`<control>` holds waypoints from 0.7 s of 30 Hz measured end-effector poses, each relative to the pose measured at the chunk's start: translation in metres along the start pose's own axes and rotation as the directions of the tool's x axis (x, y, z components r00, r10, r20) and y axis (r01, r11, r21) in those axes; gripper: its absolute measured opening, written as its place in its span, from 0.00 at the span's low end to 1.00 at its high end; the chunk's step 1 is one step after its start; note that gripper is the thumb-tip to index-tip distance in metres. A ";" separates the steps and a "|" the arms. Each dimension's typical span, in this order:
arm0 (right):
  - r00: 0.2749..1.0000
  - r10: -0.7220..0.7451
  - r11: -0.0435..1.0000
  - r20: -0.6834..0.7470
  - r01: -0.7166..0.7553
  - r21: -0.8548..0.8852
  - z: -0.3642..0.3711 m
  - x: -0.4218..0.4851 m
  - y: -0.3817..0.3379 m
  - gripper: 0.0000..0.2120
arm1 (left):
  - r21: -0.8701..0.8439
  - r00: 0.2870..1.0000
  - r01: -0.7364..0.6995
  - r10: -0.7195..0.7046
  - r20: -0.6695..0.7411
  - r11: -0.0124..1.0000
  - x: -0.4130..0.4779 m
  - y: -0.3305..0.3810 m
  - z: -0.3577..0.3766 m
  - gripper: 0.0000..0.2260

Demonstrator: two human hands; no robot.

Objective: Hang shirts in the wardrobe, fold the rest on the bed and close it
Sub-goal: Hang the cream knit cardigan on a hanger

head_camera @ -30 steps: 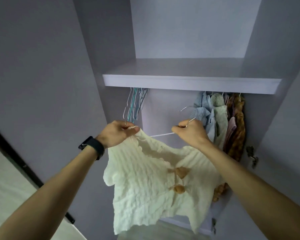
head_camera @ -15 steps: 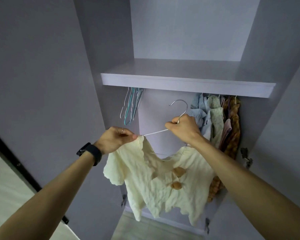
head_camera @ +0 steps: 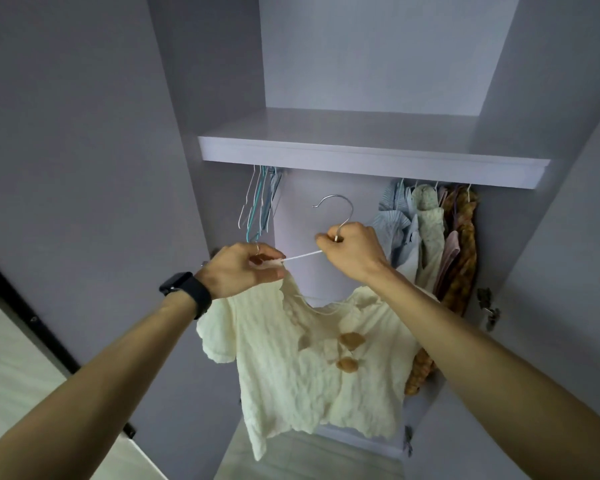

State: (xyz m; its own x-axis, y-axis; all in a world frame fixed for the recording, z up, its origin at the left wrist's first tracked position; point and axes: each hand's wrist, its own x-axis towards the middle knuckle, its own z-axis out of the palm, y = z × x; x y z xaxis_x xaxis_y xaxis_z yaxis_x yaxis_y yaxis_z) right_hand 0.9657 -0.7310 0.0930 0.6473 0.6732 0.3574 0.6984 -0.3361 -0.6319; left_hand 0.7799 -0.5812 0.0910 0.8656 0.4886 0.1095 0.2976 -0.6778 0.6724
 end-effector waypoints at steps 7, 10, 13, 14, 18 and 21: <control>0.986 0.049 0.947 0.159 -0.096 0.307 -0.028 -0.017 0.042 0.19 | -0.103 0.981 -0.129 0.111 -0.161 0.986 0.008 0.012 0.014 0.07; 0.927 0.202 0.966 0.315 -0.242 0.094 -0.032 -0.044 0.088 0.20 | -0.037 0.969 -0.075 0.064 -0.237 0.996 0.006 0.003 0.006 0.08; 0.940 0.190 0.971 0.284 -0.223 0.087 -0.013 -0.060 0.093 0.22 | 0.264 0.980 -0.014 0.065 -0.187 0.964 0.011 0.013 0.011 0.08; 0.958 0.168 0.977 0.231 -0.193 0.092 -0.006 -0.062 0.092 0.23 | 0.324 0.981 -0.027 0.088 -0.174 0.945 0.012 0.021 0.017 0.09; 0.993 0.122 0.987 0.003 -0.122 0.104 0.007 -0.065 0.084 0.20 | 0.133 0.967 -0.143 0.168 -0.192 0.981 0.019 0.044 0.038 0.12; 0.970 0.077 0.983 -0.232 -0.034 0.181 0.005 -0.068 0.086 0.15 | 0.149 0.945 -0.149 0.185 -0.270 0.977 0.022 0.038 0.039 0.12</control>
State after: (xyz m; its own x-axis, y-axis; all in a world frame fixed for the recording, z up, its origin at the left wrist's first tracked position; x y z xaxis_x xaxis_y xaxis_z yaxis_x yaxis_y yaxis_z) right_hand 0.9799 -0.8026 0.0115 0.7520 0.4746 0.4574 0.6088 -0.2342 -0.7579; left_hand 0.8258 -0.6177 0.0907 0.7640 0.4847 0.4259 0.2222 -0.8174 0.5316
